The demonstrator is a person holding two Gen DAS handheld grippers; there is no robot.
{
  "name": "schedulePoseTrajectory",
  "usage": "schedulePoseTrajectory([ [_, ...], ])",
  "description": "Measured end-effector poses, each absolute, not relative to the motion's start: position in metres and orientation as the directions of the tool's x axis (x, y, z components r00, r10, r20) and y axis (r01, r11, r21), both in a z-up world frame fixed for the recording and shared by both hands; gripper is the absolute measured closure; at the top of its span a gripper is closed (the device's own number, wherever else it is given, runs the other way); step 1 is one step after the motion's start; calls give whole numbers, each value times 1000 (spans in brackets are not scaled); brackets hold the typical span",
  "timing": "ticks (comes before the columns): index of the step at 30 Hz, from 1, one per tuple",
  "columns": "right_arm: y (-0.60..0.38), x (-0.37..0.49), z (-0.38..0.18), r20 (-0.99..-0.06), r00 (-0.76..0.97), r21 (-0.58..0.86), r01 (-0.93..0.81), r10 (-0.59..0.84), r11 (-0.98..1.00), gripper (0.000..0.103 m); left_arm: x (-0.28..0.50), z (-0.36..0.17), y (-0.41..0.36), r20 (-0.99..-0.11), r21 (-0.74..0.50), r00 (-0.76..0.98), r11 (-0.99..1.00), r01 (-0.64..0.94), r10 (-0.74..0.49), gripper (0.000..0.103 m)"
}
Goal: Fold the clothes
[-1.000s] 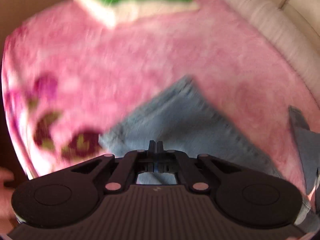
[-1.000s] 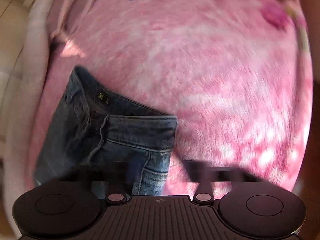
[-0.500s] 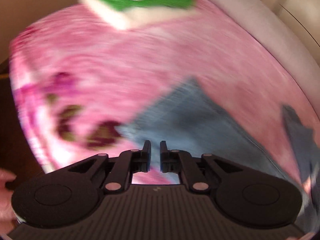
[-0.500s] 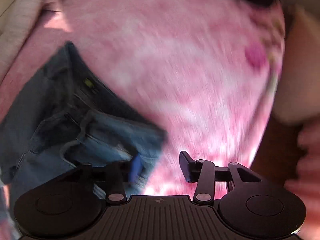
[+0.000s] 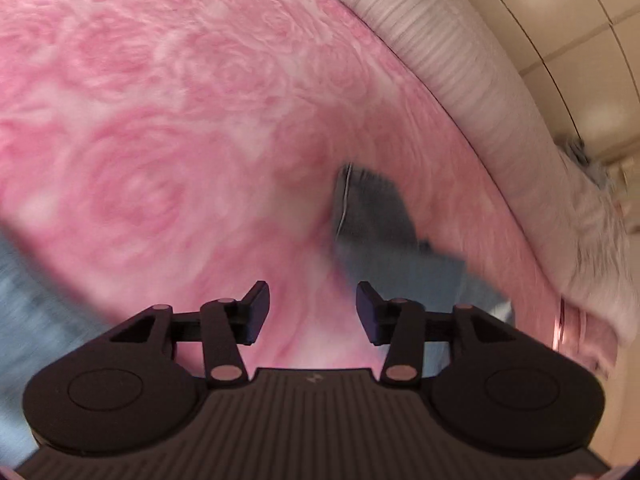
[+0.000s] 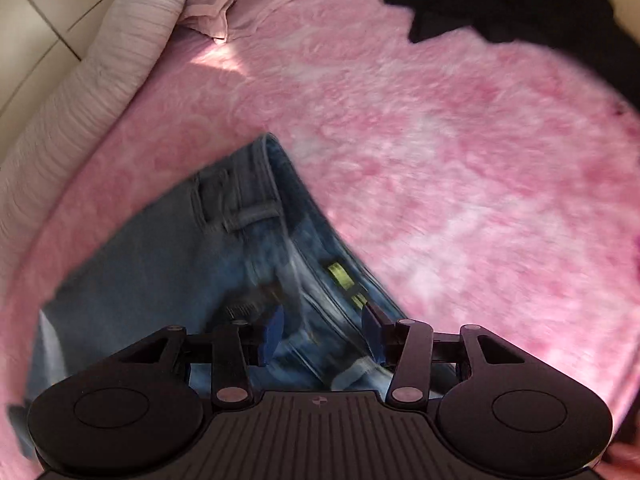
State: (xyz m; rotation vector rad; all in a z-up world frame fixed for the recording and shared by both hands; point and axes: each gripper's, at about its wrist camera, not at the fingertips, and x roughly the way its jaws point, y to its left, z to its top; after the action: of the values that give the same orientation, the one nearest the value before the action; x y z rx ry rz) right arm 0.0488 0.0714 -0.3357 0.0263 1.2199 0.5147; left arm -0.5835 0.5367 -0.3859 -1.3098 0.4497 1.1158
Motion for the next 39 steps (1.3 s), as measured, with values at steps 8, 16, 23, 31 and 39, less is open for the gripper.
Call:
schedulePoseTrajectory([
  [8, 115, 100, -339, -872, 268, 287, -396, 409, 872, 50, -537, -426, 614, -822, -560, 501, -223, -798, 272, 103],
  [16, 131, 117, -349, -885, 262, 293, -331, 386, 897, 49, -470, -263, 660, -548, -586, 653, 317, -746, 523, 103],
  [23, 140, 122, -345, -876, 266, 335, -267, 403, 904, 49, -550, -146, 651, -197, -499, 650, 496, -711, 734, 103],
  [31, 145, 109, -356, -898, 226, 318, -262, 378, 911, 49, -686, -323, 658, -755, -275, 67, -221, -936, 653, 97],
  [39, 136, 97, -375, -928, 207, 244, -294, 311, 924, 49, -705, -378, 594, -851, -246, 67, -282, -927, 521, 96],
])
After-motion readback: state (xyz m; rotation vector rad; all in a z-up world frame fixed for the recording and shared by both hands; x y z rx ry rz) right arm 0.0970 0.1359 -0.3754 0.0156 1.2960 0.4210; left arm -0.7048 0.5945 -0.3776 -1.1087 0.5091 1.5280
